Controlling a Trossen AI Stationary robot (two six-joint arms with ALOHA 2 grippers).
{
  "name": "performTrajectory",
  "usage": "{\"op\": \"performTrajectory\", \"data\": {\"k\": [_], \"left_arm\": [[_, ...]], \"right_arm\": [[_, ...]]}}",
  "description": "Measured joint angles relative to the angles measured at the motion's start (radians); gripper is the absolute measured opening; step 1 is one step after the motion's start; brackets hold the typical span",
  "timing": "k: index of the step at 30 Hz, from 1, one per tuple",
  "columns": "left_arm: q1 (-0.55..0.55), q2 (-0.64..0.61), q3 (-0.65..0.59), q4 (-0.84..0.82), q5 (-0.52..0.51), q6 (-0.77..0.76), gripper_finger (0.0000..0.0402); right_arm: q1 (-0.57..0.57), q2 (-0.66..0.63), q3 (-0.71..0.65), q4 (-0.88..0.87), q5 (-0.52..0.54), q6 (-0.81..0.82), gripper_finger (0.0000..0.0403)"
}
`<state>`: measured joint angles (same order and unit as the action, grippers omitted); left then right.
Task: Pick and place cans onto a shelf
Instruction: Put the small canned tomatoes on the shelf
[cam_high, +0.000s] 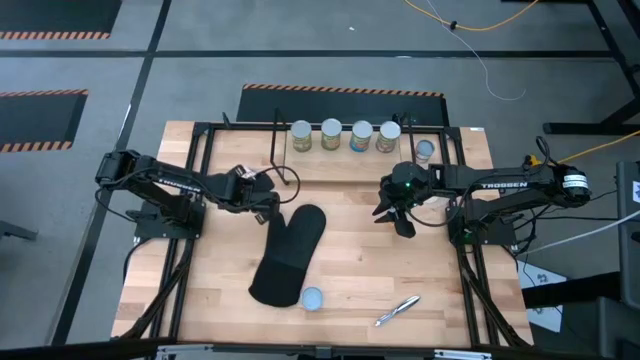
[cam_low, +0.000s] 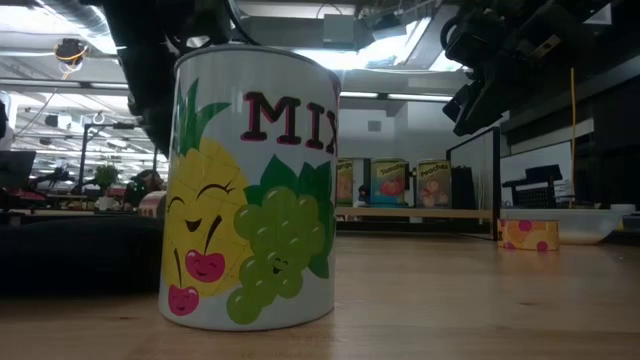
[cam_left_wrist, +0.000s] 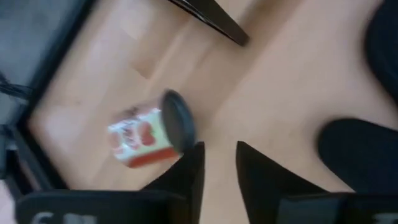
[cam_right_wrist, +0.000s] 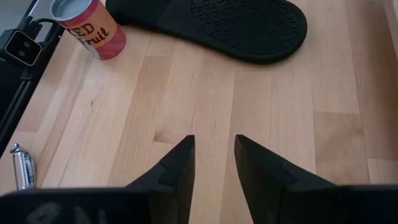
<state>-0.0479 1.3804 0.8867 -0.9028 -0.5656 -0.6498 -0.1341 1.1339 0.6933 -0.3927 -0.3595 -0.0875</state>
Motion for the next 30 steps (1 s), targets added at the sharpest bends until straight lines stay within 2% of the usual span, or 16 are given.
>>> {"op": "performTrajectory", "data": {"k": [3,9,22,30], "left_arm": [[0.008,0.0,0.0,0.0,-0.049,0.0,0.0115],[0.058,0.0,0.0,0.0,-0.05,0.0,0.0143],[0.14,0.01,0.0,0.029,-0.052,-0.002,0.0146],[0.142,0.08,-0.001,0.03,-0.049,-0.002,0.0146]], "right_arm": [[0.0,0.0,0.0,0.0,0.0,0.0,0.0118],[0.0,0.0,0.0,0.0,0.0,0.0,0.0118],[0.0,0.0,0.0,0.0,0.0,0.0,0.0118],[0.0,0.0,0.0,0.002,0.0,0.0,0.0118]]}}
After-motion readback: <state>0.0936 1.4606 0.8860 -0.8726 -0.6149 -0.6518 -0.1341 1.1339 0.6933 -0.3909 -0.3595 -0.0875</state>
